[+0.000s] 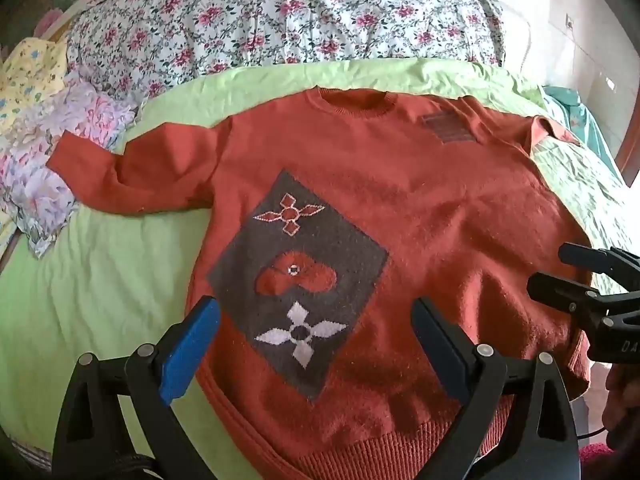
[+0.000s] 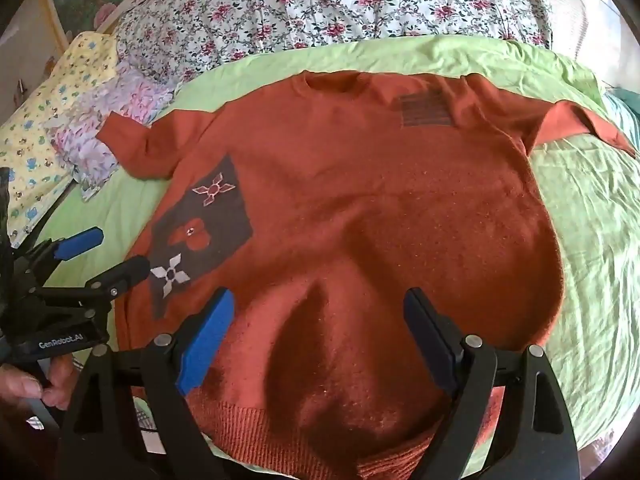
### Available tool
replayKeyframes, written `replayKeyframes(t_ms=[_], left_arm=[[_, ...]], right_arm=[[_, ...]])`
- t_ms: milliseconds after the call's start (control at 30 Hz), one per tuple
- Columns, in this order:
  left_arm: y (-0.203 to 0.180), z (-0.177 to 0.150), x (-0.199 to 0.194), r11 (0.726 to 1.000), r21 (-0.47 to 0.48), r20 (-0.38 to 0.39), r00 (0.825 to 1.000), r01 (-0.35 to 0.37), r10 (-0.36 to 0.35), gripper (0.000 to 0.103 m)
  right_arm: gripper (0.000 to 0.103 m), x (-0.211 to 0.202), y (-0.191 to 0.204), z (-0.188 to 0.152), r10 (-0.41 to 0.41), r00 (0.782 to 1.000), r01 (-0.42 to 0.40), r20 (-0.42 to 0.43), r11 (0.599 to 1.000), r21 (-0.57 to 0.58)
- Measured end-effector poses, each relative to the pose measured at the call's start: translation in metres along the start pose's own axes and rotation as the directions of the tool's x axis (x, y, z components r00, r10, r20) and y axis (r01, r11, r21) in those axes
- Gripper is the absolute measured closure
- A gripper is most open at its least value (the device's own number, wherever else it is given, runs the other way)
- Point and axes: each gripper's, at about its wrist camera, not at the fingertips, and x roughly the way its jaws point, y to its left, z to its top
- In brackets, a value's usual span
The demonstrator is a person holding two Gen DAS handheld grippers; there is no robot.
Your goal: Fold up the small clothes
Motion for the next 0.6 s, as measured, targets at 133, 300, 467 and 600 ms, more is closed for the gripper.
replayKeyframes(t_ms=[133, 300, 467, 600], left_arm=[[0.008, -0.0073, 0.0065, 1.0, -0.012, -0.019, 1.0, -0.003, 0.003, 0.006], [0.0114, -0.0017, 0.0063, 0.999, -0.033, 0.001, 1.0, 0.01, -0.01, 0.006], [0.0109, -0.0013, 0.0076, 1.0, -0.028, 0.01, 1.0, 0.013, -0.013, 0.006], [0.0107, -0.0008, 0.0075, 1.0, -0.018, 0.002, 1.0, 0.001, -0.001, 0.006]], right_arm=[[0.016, -0.0005, 0.0042, 0.0034, 0.005, 1.0, -0.005, -0.008, 1.0, 0.007], [0.016, 0.0045, 0.0014, 0.0019, 0.011, 1.0, -0.011, -0.02, 1.0, 0.007], [0.016, 0.0075, 0.0045, -0.0005, 0.011, 1.0, -0.011, -0.018, 1.0, 0.007], [0.016, 0.0048, 0.0056, 0.0043, 0.014, 1.0, -0.014, -0.022, 1.0, 0.011]])
